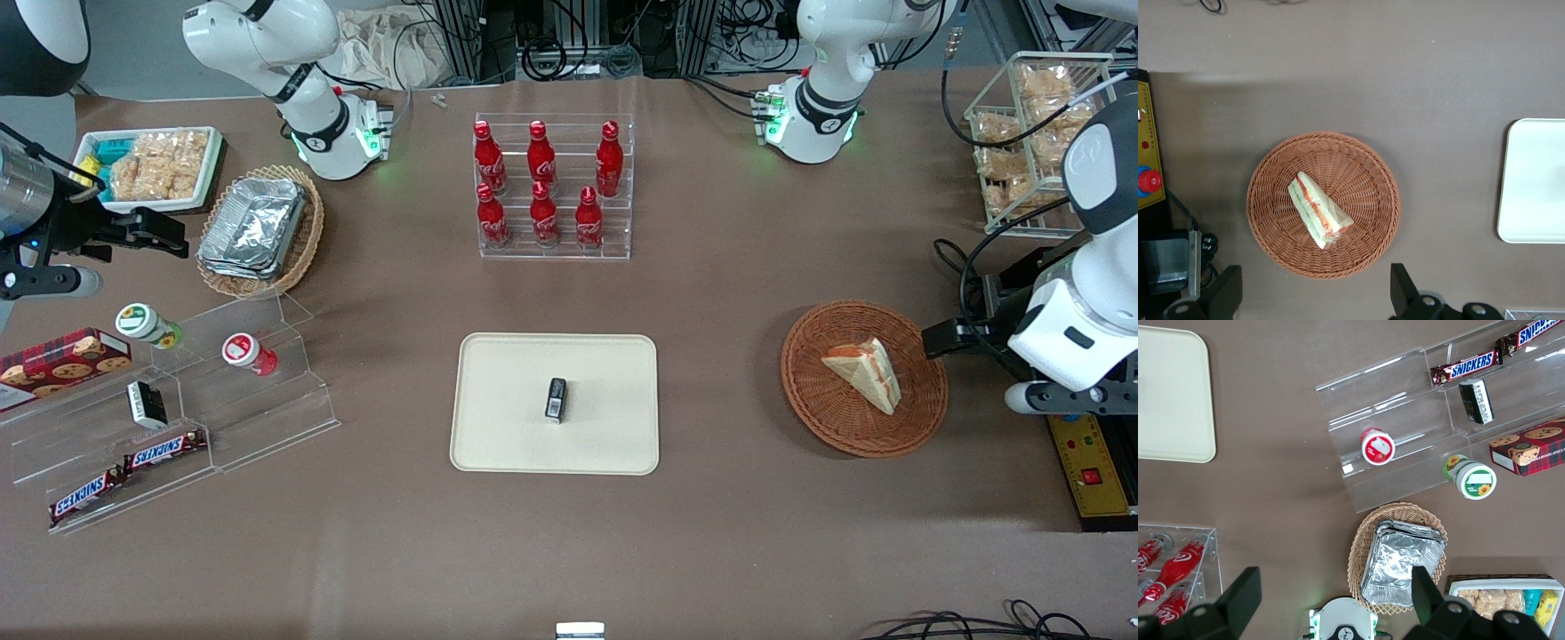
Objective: Place sandwich from basket to tray
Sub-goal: 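Move the left gripper toward the wrapped sandwich in the wicker basket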
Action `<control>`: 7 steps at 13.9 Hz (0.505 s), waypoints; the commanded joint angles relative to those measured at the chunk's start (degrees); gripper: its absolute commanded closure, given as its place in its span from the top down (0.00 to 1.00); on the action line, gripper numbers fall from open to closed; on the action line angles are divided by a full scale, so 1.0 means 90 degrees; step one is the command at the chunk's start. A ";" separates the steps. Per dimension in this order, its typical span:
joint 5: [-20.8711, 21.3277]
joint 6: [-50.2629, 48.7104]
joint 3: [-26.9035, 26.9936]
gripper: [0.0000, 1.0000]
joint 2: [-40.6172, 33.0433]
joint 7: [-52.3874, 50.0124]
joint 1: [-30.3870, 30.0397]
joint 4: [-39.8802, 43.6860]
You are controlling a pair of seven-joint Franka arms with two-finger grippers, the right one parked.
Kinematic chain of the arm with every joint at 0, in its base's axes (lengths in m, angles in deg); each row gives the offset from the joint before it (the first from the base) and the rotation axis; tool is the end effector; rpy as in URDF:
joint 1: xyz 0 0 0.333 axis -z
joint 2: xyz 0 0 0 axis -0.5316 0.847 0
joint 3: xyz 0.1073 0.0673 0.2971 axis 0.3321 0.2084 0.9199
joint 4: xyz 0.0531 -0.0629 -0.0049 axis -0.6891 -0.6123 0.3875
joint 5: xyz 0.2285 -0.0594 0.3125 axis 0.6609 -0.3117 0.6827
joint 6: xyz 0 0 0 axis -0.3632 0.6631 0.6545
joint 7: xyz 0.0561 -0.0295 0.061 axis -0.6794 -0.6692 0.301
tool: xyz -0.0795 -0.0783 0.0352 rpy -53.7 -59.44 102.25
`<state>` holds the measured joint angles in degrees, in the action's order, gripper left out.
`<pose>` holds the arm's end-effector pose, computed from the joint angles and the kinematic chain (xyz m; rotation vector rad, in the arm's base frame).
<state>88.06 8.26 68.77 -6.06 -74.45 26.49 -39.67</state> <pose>0.6492 -0.0510 0.5535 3.1392 -0.0262 0.0396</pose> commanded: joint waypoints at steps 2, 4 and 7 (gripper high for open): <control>-0.0087 0.0028 -0.0001 1.00 0.0052 -0.0180 0.0019 0.0102; -0.0028 0.0028 -0.0011 1.00 0.0100 -0.0316 0.0039 0.0063; -0.0126 0.0377 -0.0001 1.00 0.0101 -0.1884 -0.0010 -0.0412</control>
<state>87.67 8.98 68.77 -5.07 -83.90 26.54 -40.52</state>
